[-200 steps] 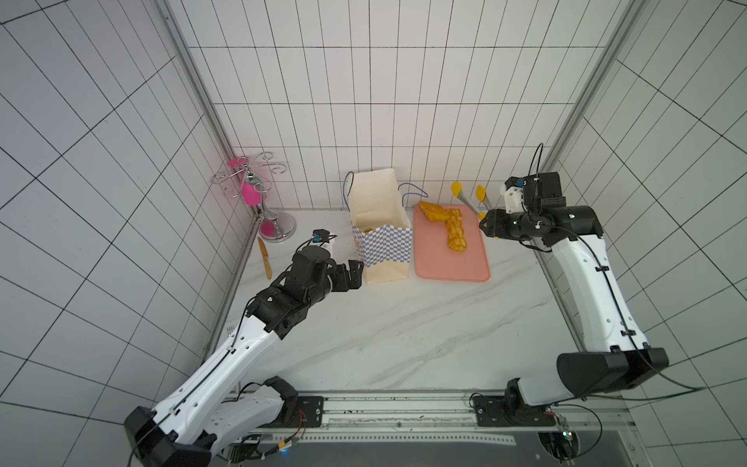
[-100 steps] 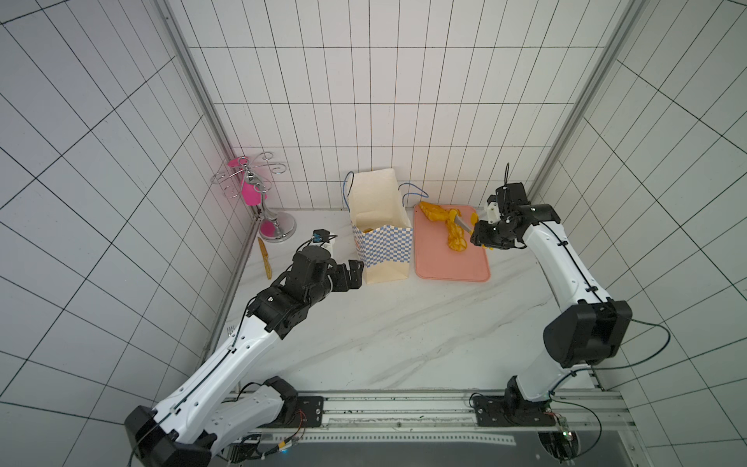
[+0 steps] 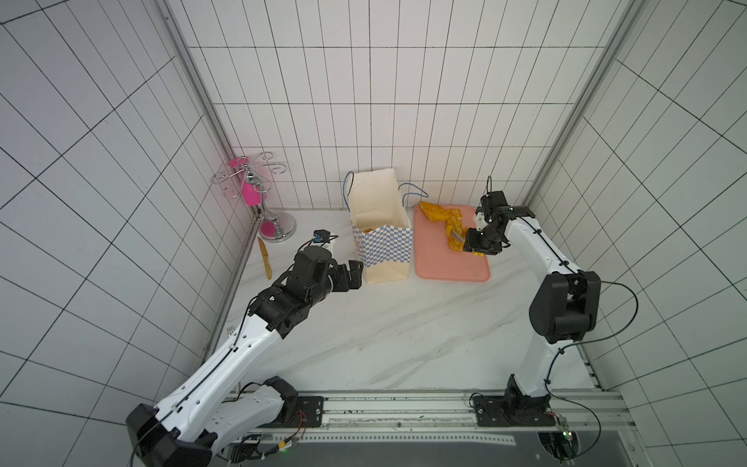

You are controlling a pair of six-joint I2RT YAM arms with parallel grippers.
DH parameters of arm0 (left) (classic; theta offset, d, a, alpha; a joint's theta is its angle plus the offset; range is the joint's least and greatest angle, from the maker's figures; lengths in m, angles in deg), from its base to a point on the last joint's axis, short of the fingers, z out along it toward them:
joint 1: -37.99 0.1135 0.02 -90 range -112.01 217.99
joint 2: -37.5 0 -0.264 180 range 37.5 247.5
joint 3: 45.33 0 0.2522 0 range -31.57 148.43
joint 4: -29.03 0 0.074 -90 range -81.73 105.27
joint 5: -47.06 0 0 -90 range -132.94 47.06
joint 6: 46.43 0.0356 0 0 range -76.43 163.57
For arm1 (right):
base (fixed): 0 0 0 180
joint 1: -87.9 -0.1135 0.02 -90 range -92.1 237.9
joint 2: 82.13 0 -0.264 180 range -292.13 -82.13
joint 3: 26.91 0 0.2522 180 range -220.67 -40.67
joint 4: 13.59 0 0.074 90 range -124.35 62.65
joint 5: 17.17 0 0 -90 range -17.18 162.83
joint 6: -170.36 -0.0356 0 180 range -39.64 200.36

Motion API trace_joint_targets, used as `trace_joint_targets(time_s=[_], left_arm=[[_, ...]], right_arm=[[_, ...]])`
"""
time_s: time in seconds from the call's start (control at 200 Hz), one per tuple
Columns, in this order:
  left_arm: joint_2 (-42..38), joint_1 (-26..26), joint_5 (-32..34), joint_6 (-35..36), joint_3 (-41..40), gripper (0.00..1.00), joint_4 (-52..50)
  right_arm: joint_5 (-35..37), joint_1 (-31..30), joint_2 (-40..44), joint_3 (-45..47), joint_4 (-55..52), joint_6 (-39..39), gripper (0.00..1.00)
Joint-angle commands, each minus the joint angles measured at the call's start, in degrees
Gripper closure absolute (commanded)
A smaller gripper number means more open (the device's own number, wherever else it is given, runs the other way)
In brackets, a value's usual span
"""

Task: Pack bread into a paper bag
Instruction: Pick up the fake bread from the plate.

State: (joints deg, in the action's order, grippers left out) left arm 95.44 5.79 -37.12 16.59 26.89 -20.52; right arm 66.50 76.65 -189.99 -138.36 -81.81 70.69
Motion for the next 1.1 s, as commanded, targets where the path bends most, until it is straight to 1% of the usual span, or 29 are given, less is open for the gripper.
trace_joint_targets(time_s=[0.0,0.105,0.225,0.495,0.775,0.934,1.094], left_arm=[[-0.15,-0.29,0.68,0.79,-0.27,0.01,0.67],[-0.01,-0.28,0.35,0.62,-0.14,0.01,0.67],[-0.1,-0.3,0.08,0.53,-0.09,0.01,0.63],[-0.15,-0.31,0.03,0.27,-0.19,0.01,0.62],[0.06,-0.33,-0.41,-0.17,-0.27,0.01,0.72],[-0.08,-0.46,-0.46,-0.57,-0.37,0.01,0.73],[-0.09,-0.57,-0.46,-0.7,-0.19,0.01,0.64]], right_arm=[[-0.27,0.33,-0.98,0.05,1.74,0.71,0.51],[-0.53,0.39,-1.1,-0.12,1.5,0.54,0.63],[-0.31,0.65,1.18,0.05,1.78,-0.28,0.66],[1.45,0.96,8.96,-1.15,1.77,-1.7,0.66],[1.96,1.05,15.39,-3.94,-0.12,-1.24,0.66],[-1.47,0.99,19.52,-5.49,-0.02,-0.29,0.65],[-7.52,0.96,21.88,-10.2,-0.74,0.61,0.65]])
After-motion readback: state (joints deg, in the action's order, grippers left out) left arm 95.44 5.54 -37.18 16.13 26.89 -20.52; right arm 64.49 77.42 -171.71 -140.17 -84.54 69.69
